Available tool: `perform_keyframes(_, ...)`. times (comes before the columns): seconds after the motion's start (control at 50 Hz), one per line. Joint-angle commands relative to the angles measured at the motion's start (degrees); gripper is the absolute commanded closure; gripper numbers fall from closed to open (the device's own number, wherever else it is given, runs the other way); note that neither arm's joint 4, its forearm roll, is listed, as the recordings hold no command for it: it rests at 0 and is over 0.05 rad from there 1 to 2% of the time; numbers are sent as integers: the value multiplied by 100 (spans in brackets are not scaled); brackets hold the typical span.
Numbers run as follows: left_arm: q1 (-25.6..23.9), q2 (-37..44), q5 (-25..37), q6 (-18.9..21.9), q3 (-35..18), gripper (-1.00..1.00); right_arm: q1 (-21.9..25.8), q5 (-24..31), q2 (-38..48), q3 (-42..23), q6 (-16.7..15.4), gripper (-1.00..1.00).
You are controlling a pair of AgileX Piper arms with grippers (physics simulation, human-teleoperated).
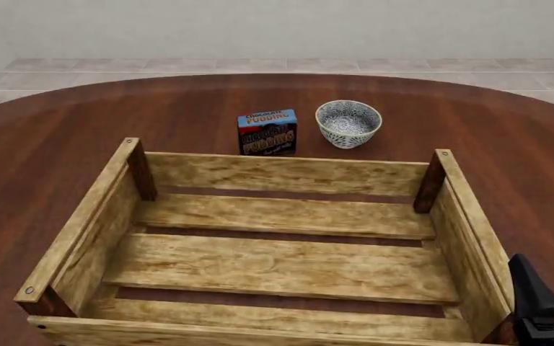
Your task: Pick up the salad dressing and put it in the tray.
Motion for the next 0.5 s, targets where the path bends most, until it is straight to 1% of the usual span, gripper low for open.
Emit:
perform_keyframes(0.02, 43, 247, -228, 8, 122, -100, -10, 14, 0, -11, 4, -100)
perform_keyframes(0.18, 72, 488, -377, 58, 122, -100, -16, -44, 0, 46, 11, -100)
perform_keyframes(0.36, 63, 623, -406, 34, 125, -100, -32, -42, 0, 42, 18, -100)
perform_keyframes(0.5, 90, 603, -291, 44, 125, -100, -29, -19, 0, 20, 19, -100)
